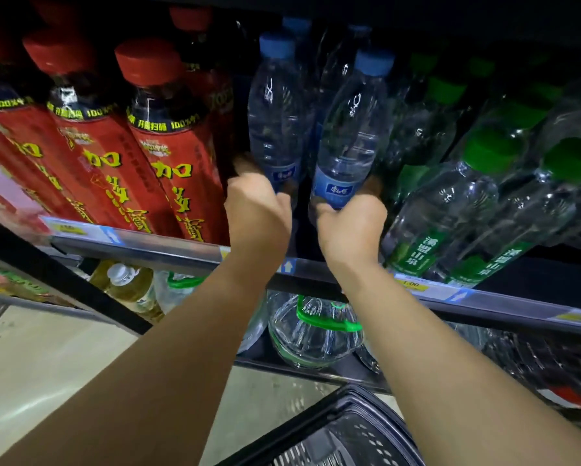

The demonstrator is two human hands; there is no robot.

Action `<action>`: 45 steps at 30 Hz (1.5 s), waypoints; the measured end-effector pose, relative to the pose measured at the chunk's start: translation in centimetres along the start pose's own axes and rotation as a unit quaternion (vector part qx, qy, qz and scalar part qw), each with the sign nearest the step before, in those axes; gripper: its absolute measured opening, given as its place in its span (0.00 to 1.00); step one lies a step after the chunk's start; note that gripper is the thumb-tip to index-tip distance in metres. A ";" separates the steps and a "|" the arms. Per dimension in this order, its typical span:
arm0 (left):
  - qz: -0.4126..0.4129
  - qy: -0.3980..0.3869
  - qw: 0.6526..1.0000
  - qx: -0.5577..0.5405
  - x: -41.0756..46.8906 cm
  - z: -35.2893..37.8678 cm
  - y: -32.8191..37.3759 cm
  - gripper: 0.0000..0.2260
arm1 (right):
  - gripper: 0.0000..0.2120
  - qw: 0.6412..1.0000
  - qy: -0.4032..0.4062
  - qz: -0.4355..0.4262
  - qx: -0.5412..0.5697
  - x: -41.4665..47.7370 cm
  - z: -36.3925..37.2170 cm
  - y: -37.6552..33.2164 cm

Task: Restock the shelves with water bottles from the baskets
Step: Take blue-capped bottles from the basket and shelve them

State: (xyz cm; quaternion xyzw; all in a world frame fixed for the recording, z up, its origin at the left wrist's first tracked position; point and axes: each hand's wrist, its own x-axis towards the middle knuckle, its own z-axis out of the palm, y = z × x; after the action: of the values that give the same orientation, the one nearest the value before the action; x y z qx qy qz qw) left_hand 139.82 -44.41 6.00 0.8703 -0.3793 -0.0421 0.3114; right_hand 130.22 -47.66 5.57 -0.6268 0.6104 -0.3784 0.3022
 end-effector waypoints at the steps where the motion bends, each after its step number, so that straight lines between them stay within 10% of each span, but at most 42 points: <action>1: 0.005 -0.010 0.999 0.030 0.5 0.3 0.1 0.16 | 0.21 1.000 0.004 -0.006 -0.003 0.8 0.4 -0.1; 24: -0.022 0.012 0.994 -0.104 6.7 2.5 3.2 0.25 | 0.22 1.000 -0.005 -0.017 0.026 7.6 4.1 -1.8; 34: 0.002 -0.056 0.997 -0.050 4.8 0.8 3.1 0.19 | 0.28 0.993 -0.079 0.080 -0.045 6.1 3.8 -1.2; 45: 0.151 -0.154 0.973 0.077 -7.1 -5.8 -1.4 0.26 | 0.27 0.988 -0.117 -0.047 -0.085 -6.8 -3.3 -0.3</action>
State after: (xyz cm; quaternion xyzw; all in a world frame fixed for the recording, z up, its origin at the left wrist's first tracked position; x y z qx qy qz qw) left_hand 137.47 -35.87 8.73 0.8076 -0.5516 -0.0990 0.1835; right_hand 127.86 -40.60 6.88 -0.7181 0.5709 -0.2629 0.2986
